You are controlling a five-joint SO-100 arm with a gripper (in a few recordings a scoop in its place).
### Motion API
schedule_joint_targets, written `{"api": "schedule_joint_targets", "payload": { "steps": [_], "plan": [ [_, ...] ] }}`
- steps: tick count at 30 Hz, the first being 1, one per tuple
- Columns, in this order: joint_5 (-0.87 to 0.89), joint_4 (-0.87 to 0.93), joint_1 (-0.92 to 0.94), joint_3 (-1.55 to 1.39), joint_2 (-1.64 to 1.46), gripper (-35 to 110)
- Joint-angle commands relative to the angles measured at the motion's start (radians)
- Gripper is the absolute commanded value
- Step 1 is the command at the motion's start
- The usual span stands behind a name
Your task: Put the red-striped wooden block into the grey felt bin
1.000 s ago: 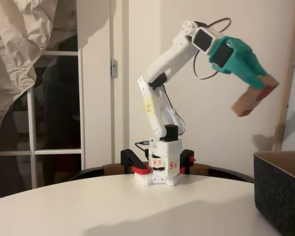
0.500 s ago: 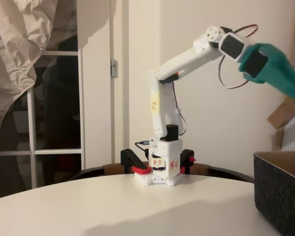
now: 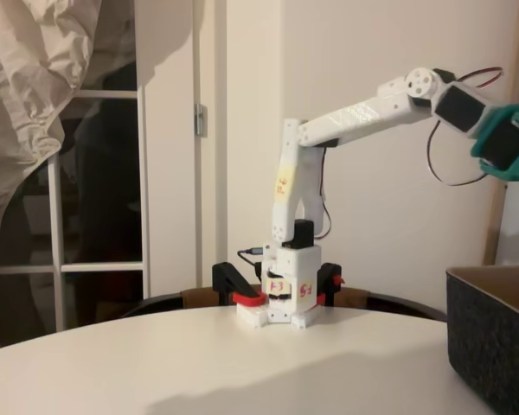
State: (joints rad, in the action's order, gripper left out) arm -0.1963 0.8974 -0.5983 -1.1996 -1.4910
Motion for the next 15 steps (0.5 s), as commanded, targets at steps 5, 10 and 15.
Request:
{"api": "schedule_joint_targets", "payload": {
  "steps": [5,10,15],
  "plan": [
    [-0.057,-0.014,0.012,0.046,0.054,0],
    [-0.061,-0.014,0.026,0.049,0.080,0],
    [-0.057,-0.014,0.032,0.054,0.094,10]
  ]
}}
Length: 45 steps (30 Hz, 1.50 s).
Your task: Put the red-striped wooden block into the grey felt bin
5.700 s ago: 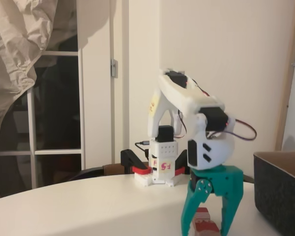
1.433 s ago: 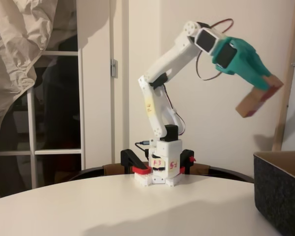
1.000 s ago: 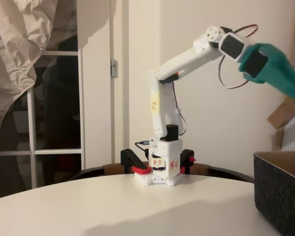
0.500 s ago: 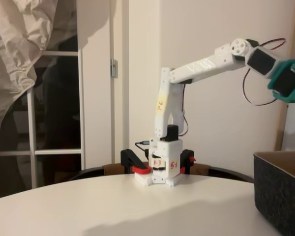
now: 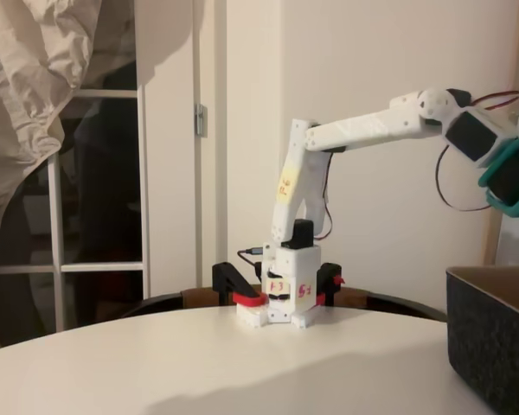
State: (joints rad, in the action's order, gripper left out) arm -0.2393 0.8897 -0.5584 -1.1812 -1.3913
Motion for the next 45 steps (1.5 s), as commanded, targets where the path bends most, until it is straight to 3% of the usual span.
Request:
{"api": "schedule_joint_targets", "payload": {
  "steps": [1,29,45],
  "plan": [
    [-0.018,-0.006,-0.008,0.037,-0.005,11],
    [-0.014,0.021,-0.008,0.058,0.008,24],
    [0.109,0.502,0.061,0.081,-0.282,21]
  ]
}}
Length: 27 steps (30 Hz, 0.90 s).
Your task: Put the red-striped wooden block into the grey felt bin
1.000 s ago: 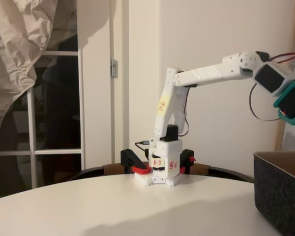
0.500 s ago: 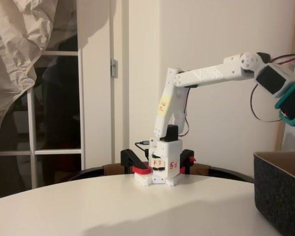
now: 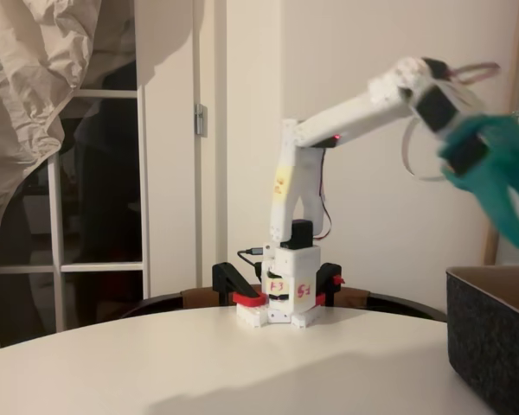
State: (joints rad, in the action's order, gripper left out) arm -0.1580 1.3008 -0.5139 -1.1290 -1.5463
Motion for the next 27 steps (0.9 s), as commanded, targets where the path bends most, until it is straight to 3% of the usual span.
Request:
{"api": "schedule_joint_targets", "payload": {
  "steps": [1,7,27],
  "plan": [
    [0.051,0.124,0.032,0.028,-0.152,21],
    [0.302,0.224,0.183,0.020,-0.276,18],
    [1.052,0.210,0.907,0.005,-0.316,20]
  ]
}}
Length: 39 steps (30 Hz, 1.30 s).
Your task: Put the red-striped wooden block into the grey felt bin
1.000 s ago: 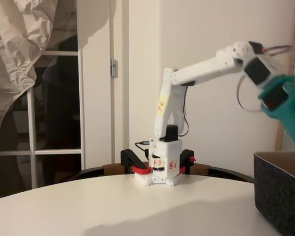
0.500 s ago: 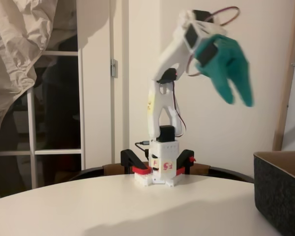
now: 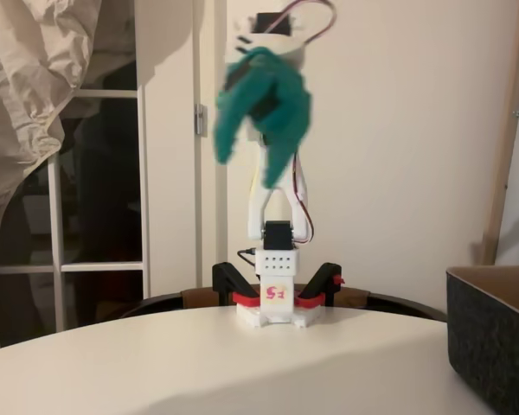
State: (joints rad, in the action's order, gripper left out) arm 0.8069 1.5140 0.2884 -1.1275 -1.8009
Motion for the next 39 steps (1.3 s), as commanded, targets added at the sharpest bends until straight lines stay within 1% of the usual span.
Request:
{"api": "schedule_joint_targets", "payload": {
  "steps": [1,7,11,14,20,23,29,39],
  "plan": [
    [0.121,-0.006,0.141,0.008,-0.060,20],
    [0.285,-0.003,0.376,-0.002,-0.055,23],
    [0.364,-0.006,0.497,-0.015,-0.054,26],
    [0.387,-0.006,0.566,-0.040,-0.052,29],
    [0.437,-0.005,0.698,-0.051,-0.058,29],
    [0.456,-0.003,0.746,-0.075,-0.081,28],
    [0.463,-0.005,0.790,-0.216,-0.202,29],
    [0.462,-0.008,0.827,-0.557,-0.563,30]
  ]
}}
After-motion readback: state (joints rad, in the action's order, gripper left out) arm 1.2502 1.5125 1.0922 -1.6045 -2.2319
